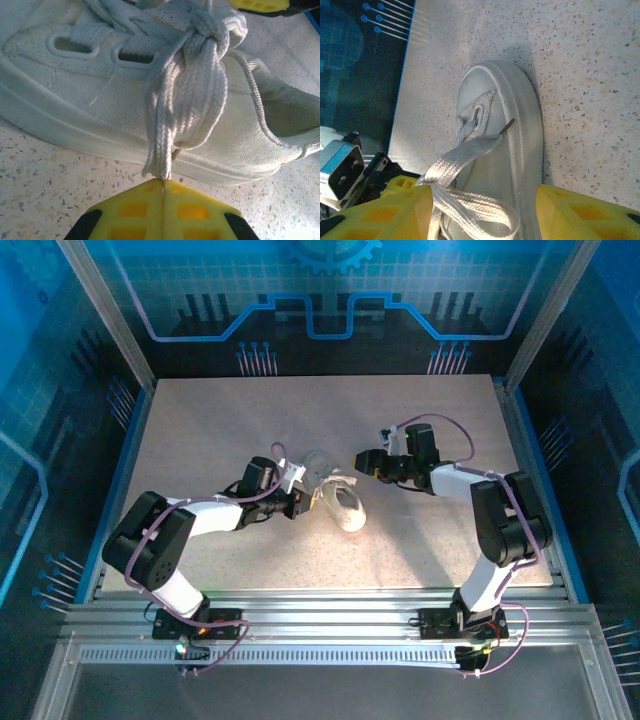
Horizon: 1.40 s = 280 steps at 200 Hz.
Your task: Tie the shoes
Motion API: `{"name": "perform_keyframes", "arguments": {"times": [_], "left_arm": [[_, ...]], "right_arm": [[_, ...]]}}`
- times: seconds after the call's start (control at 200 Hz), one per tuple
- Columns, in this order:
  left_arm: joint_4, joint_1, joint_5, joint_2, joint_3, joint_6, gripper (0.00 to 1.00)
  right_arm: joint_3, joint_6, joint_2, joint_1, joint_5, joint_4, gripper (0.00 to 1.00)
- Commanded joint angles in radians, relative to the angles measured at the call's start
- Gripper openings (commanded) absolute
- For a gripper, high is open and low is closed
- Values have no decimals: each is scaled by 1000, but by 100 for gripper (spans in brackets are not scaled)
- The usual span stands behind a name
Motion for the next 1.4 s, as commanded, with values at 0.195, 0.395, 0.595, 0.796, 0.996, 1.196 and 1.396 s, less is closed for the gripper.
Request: {"name": "perform_keyframes", "arguments": {"times": [0.195,0.395,0.595,0.796,0.996,1.196,1.396], "left_arm": [[-34,-6,14,-6,30,-7,0],[-39,-6,16,-1,39,-7,0],[-51,-8,14,-4,44,-3,0],[-57,-9,13,-4,50,-2,0],[-71,-11,10,-4,60,5,0],[-123,-11,-6,-24,77,28,0],[-172,-12,-27,-41,85,58,0]], "right_arm": [[-75,104,33,20,-4,79,59],[-93,173,76,40,-42,197,61],[-85,235,130,48,-73,305,55],[-104,255,110,65,-69,330,44],[-125,234,36,74,0,271,0],[-36,70,-32,76,95,-5,0],[68,-79,-10,76,147,-187,0]]}}
